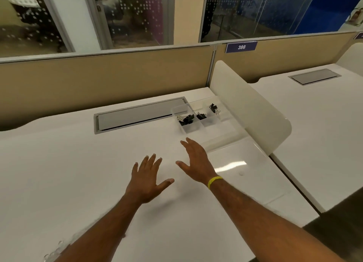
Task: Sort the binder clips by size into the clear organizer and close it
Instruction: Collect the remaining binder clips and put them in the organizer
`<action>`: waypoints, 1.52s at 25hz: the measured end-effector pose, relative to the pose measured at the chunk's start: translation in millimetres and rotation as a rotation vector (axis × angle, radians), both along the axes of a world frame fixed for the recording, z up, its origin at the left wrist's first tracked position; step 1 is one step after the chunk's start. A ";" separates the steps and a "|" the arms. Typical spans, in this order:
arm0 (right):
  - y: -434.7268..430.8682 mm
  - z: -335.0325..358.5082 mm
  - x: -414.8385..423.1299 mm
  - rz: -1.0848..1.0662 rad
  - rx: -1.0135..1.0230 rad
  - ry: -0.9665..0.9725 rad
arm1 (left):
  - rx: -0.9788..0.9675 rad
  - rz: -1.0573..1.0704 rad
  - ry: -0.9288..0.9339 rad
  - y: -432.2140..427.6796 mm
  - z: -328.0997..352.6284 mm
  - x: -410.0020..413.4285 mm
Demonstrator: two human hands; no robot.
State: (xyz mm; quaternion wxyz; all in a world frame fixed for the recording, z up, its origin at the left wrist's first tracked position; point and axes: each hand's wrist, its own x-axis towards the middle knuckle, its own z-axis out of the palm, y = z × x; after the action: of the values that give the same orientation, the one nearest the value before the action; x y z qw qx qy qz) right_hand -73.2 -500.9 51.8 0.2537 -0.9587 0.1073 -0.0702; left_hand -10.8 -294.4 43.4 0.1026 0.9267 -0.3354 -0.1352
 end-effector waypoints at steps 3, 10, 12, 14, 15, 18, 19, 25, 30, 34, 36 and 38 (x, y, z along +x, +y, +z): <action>49.8 -14.7 -15.2 0.050 0.008 0.057 | 0.030 0.007 -0.018 49.4 -7.6 -15.1; 149.2 -37.6 -38.2 0.164 0.072 0.117 | 0.040 0.106 -0.058 187.6 -17.8 -22.7; 173.4 -40.8 -41.0 0.197 0.082 0.129 | 0.054 0.151 -0.058 221.5 -21.1 -23.2; 194.9 -42.5 -41.8 0.227 0.083 0.137 | 0.048 0.191 -0.041 248.0 -22.3 -25.6; 204.2 -43.2 -41.3 0.239 0.084 0.141 | 0.042 0.208 -0.033 259.1 -22.6 -27.0; 229.0 -41.9 -37.4 0.262 0.103 0.138 | 0.014 0.249 -0.024 287.7 -24.1 -29.3; 238.0 -40.6 -35.7 0.270 0.108 0.133 | 0.002 0.259 -0.020 297.4 -24.5 -30.2; 287.8 -39.2 -27.2 0.380 0.089 0.176 | -0.084 0.266 0.019 340.0 -31.3 -30.5; 330.2 -43.6 -23.2 0.549 0.009 0.254 | -0.076 0.172 0.082 352.1 -42.5 -47.8; 358.6 -48.2 -19.7 0.545 -0.107 0.232 | -0.079 0.175 0.047 349.7 -51.0 -56.6; 366.4 -50.3 -18.1 0.508 -0.152 0.222 | -0.097 0.192 0.012 346.1 -53.1 -58.1; 370.8 -51.4 -16.7 0.480 -0.158 0.227 | -0.130 0.220 0.003 344.0 -54.7 -58.9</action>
State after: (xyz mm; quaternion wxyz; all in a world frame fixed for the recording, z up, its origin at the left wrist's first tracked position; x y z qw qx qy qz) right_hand -89.9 -130.1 0.4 0.1737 -0.9753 -0.1012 0.0918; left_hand -69.7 49.6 -11.2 0.1772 0.9490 -0.2398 -0.1025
